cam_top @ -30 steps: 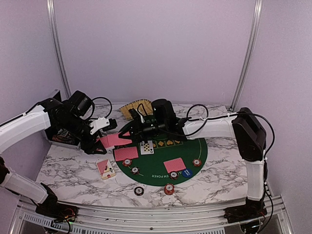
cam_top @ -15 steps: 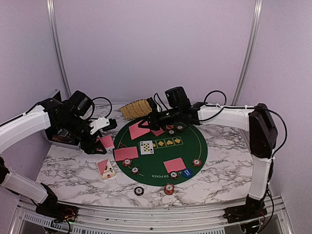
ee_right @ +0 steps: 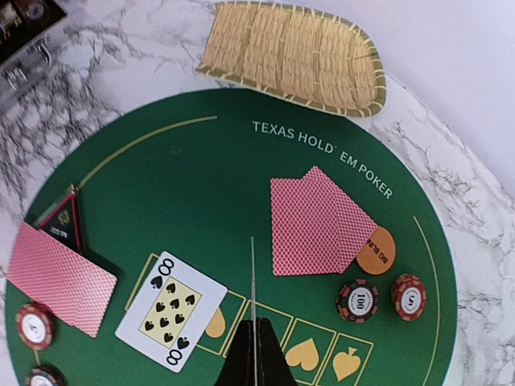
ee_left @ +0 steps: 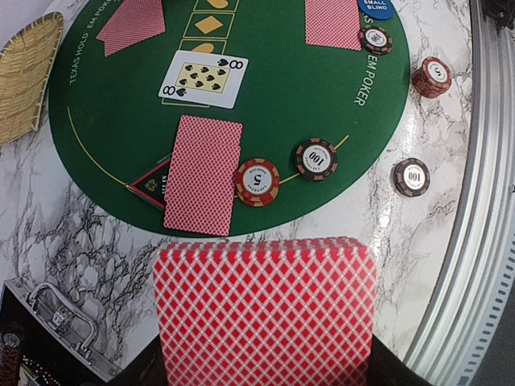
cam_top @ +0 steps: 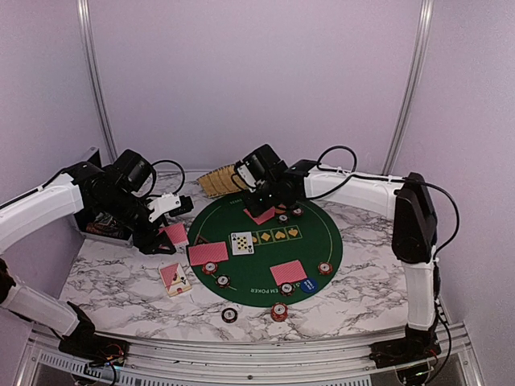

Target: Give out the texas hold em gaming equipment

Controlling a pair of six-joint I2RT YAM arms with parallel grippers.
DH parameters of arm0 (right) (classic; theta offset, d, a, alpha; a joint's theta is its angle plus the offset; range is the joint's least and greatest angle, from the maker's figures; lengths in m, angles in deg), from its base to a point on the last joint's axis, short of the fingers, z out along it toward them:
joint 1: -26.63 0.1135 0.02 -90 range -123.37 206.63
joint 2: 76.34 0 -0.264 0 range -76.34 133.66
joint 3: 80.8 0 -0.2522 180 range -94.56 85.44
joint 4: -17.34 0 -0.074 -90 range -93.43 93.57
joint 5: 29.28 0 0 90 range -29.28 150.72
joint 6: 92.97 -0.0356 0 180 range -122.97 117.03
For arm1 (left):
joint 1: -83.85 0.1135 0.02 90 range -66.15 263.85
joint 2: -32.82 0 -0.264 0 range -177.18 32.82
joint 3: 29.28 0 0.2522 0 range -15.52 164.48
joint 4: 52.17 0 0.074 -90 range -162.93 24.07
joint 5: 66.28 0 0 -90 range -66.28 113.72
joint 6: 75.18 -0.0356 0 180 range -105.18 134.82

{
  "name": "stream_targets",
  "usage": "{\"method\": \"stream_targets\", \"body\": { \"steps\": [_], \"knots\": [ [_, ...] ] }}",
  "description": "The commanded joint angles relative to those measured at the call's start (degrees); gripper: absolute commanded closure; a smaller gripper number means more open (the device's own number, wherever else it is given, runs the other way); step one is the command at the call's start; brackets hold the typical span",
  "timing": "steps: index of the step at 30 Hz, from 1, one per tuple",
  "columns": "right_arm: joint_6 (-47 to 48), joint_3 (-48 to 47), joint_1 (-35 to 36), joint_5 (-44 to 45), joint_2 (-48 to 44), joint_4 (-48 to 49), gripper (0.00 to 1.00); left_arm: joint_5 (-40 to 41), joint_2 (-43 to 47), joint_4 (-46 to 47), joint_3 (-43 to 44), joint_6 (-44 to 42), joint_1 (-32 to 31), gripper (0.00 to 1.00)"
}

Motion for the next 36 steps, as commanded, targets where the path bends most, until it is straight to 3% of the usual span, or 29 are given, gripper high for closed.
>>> {"method": "stream_targets", "body": {
  "steps": [1,14,21,36],
  "knots": [
    [17.11,0.82,6.0,20.11,3.14,2.86,1.0,-0.52,0.56,-0.36,0.84,0.34,0.36,1.0],
    [37.5,11.33,11.18,32.13,9.41,21.82,1.0,-0.1,1.16,-0.36,0.55,0.22,0.36,1.0],
    [37.08,11.56,11.13,29.48,11.41,23.23,1.0,0.13,1.17,-0.36,0.36,0.08,0.36,1.0],
    [27.61,14.73,10.92,17.95,7.23,17.38,0.58,0.04,1.38,-0.35,0.48,0.18,0.36,1.0]
  ]
}}
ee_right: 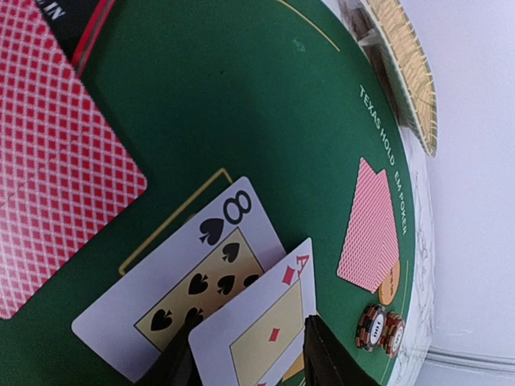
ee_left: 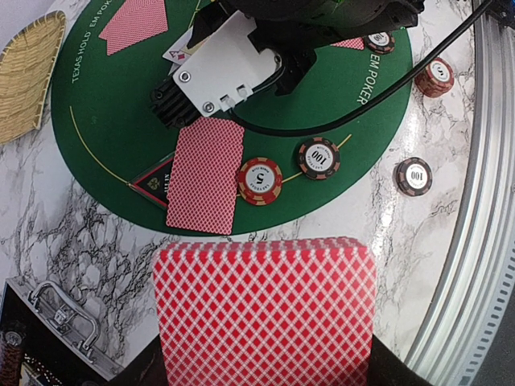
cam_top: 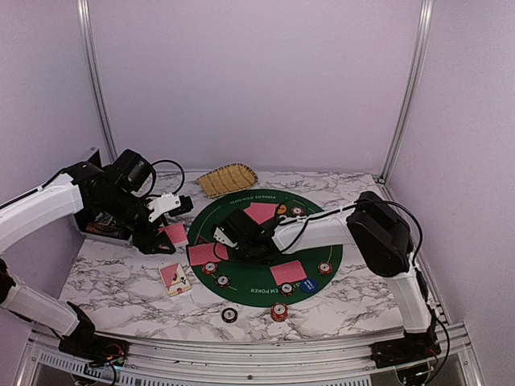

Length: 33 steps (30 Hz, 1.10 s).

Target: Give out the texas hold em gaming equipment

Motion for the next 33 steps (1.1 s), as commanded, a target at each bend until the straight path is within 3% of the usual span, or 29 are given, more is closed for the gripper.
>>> {"method": "stream_targets", "body": {
  "steps": [1,6,17,21,28,33],
  "knots": [
    [-3.33,1.07,0.42,-4.08,-3.41,-2.41,0.54,-0.36,1.24,-0.34,0.55,0.17,0.36,1.0],
    [-5.41,2.68,0.05,-5.61,-5.78,-2.22,0.41,-0.37,1.39,-0.36,0.64,0.16,0.36,1.0],
    [-15.87,1.77,-4.71,-15.82,-14.92,-3.64,0.22,-0.57,1.19,-0.36,0.8,0.25,0.36,1.0],
    [-25.38,-1.53,-7.71,-24.56,-18.27,-5.41,0.02,-1.44,1.49,-0.35,0.72,0.31,0.36,1.0],
    [-44.33,-4.62,-9.98,-45.06,-19.14,-4.34,0.01,-0.83,1.03,-0.36,1.07,0.34,0.36,1.0],
    [-55.82,-0.98,-9.9,-58.59,-18.71,3.89,0.01,-0.65,1.09,-0.29,1.16,0.53,0.36,1.0]
  ]
}}
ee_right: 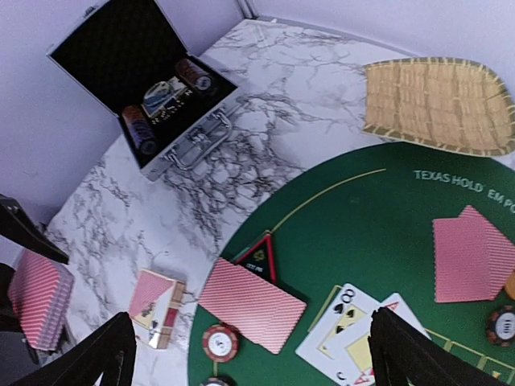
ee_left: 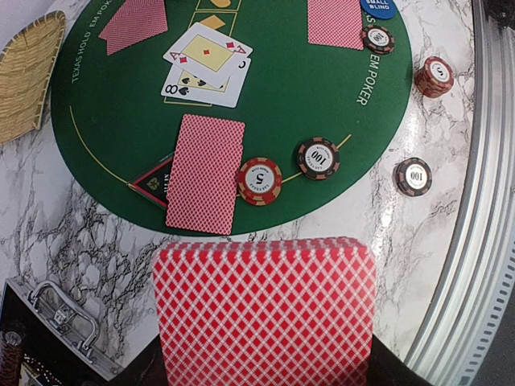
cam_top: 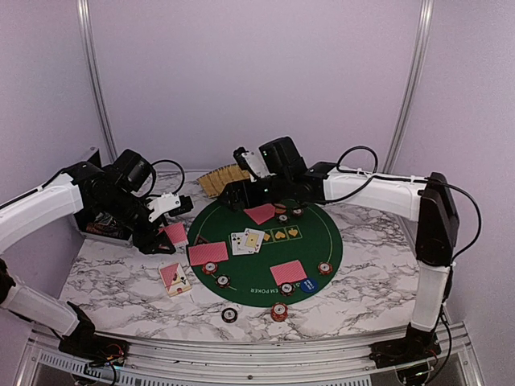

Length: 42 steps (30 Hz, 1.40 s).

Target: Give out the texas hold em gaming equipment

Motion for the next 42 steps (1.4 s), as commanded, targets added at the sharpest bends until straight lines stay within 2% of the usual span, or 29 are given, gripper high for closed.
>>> {"method": "stream_targets", "body": {
  "steps": [1,5,14,42],
  "knots": [
    [-14.93,1.97,0.52,-17.19,0.38,7.72,0.01,-0.52,1.05,-0.3,1.16,0.47,0.36,1.0],
    [-21.75,2.99,0.81,-23.35,1.8,13.39,0.01,-0.43,1.07,-0.27,1.24,0.5,0.36,1.0],
    [-32.97,5.19,1.87,-30.98,4.41,23.39,0.01,-0.5,0.72,-0.27,1.5,0.47,0.36,1.0],
    [-45.41,-0.26,6.97,-35.77,14.39,34.48,0.01,-1.63,-0.7,-0.27,2.98,0.32,0.37,1.0]
  ]
}}
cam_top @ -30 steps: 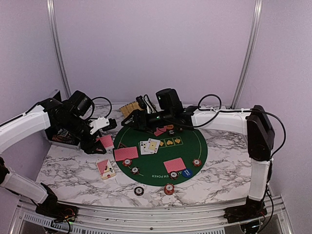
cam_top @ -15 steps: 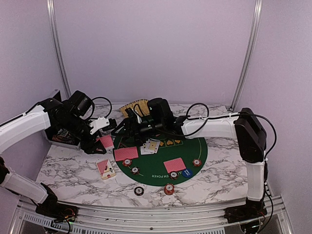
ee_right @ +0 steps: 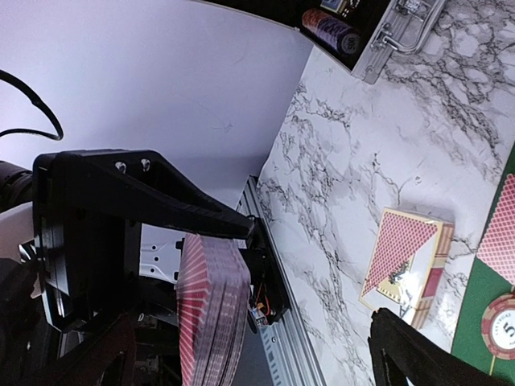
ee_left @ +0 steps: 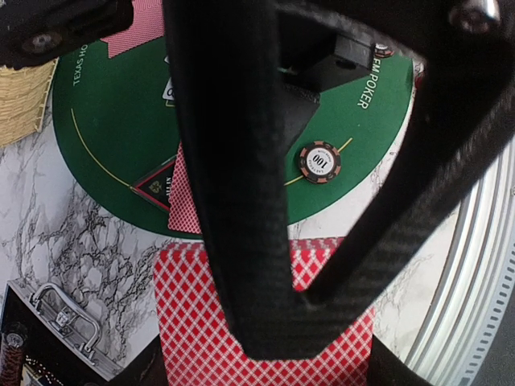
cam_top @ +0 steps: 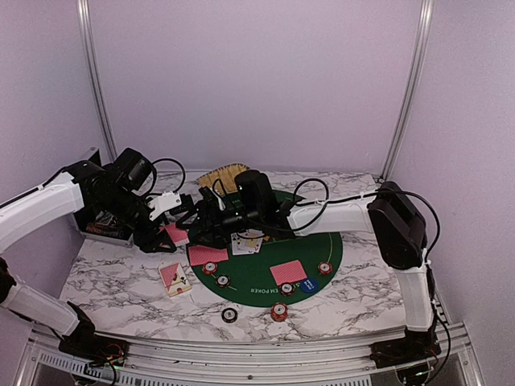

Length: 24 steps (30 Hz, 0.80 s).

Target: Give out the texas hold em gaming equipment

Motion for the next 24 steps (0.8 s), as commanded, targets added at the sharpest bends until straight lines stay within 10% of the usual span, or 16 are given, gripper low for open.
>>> {"method": "stream_targets", "body": {
  "steps": [1,24],
  "knots": [
    [-2.74,-3.83,1.29,-1.42,2.43,4.54,0.01,-1.54,-0.41,-0.25,2.43,0.18,0.36,1.0],
    [-8.83,-18.05,4.26,-2.57,14.36,7.11,0.01,-2.26,-2.65,0.28,2.76,0.32,0.36,1.0]
  ]
}}
